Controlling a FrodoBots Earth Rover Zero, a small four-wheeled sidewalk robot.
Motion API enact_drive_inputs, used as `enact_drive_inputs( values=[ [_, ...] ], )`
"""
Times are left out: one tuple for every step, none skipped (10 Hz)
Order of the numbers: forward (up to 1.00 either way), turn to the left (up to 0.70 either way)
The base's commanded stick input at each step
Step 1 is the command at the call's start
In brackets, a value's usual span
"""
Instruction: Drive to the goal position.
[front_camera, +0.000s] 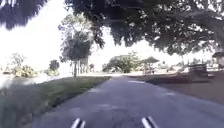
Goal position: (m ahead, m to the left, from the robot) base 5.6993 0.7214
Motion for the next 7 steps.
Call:
enact_drive_inputs(
  values=[
    [0.85, 0.0],
    [0.85, 0.0],
    [0.85, 0.0],
    [0.85, 0.03],
    [0.85, 0.13],
    [0.85, 0.23],
    [0.85, 0.33]
  ],
)
